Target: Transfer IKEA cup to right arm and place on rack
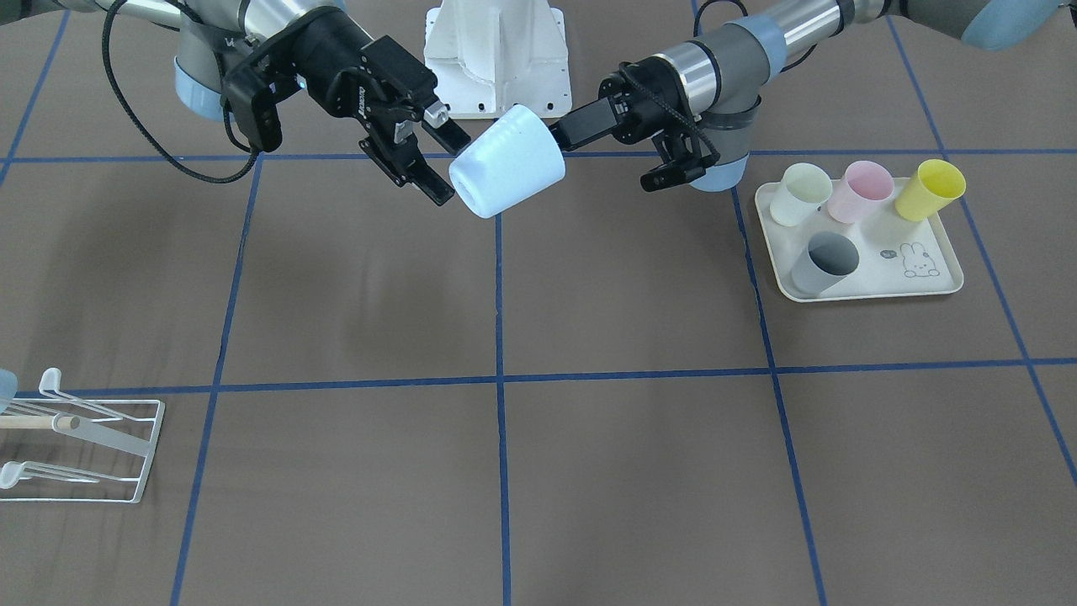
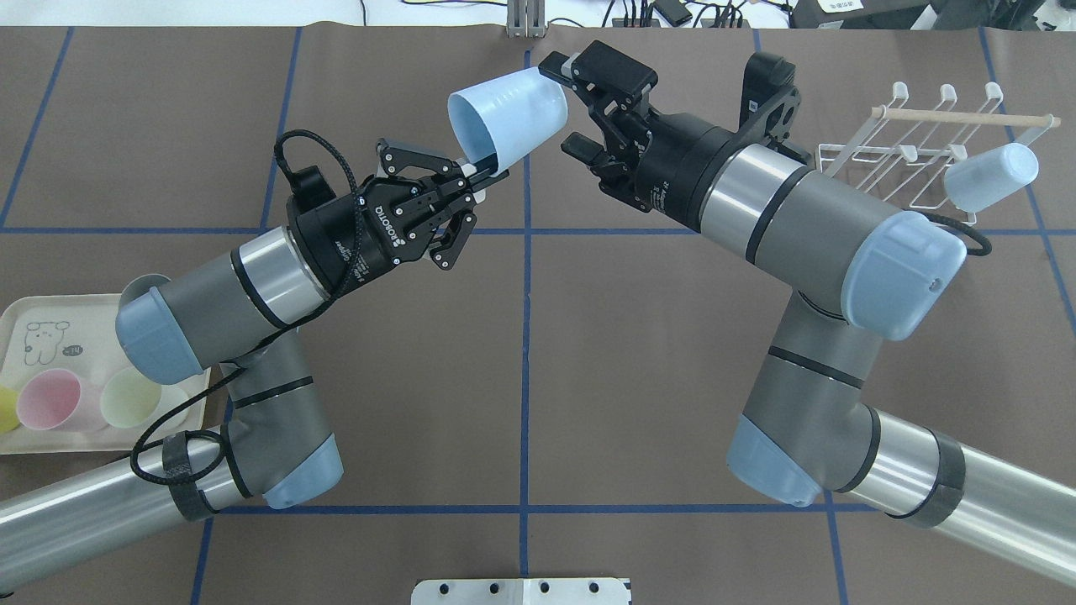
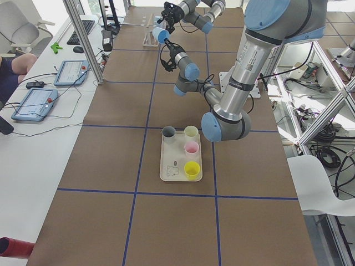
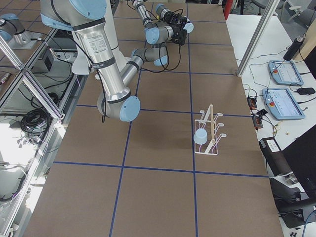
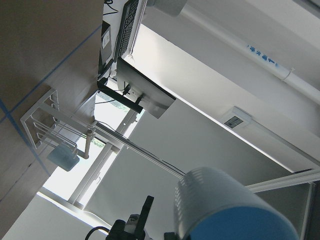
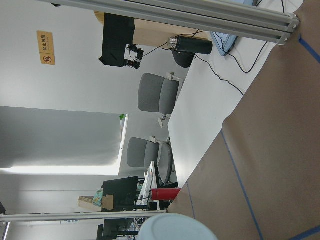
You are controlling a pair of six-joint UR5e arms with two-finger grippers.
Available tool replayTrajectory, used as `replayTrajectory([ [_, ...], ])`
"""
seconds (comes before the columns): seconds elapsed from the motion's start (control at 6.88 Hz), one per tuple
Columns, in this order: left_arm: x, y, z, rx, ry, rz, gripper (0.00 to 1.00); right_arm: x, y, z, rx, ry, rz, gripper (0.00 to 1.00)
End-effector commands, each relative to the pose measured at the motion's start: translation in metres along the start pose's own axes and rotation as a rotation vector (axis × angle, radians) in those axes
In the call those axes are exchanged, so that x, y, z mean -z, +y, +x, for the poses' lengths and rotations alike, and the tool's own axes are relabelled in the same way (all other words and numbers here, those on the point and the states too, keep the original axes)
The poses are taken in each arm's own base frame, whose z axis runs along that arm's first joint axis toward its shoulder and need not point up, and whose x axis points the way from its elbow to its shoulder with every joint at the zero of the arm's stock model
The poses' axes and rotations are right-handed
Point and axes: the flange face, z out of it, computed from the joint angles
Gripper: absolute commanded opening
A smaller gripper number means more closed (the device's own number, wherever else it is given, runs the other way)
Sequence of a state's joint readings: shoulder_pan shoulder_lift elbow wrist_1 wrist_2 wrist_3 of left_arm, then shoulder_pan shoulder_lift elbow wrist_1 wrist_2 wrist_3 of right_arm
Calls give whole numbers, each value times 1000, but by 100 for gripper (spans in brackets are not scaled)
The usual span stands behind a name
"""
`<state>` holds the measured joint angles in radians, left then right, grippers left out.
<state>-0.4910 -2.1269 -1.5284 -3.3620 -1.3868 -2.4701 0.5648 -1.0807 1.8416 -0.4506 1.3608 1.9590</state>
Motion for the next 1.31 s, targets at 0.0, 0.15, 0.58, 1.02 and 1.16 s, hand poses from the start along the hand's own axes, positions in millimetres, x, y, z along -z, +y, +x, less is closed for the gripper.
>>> replayTrajectory([
  [0.0,-6,10,-8,20,16,-1,0,-2,4,2,-2,1,-4,100],
  [0.15,-9,19,-18,39,23,2,0,-2,5,2,-3,2,-6,100],
  [0.58,-14,21,-19,36,17,19,0,-3,5,5,-2,8,-6,100],
  [1.02,-16,23,-19,38,15,19,0,-4,6,3,-3,4,-6,100],
  [1.16,-16,24,-21,38,13,18,0,-4,6,2,-3,2,-7,100],
])
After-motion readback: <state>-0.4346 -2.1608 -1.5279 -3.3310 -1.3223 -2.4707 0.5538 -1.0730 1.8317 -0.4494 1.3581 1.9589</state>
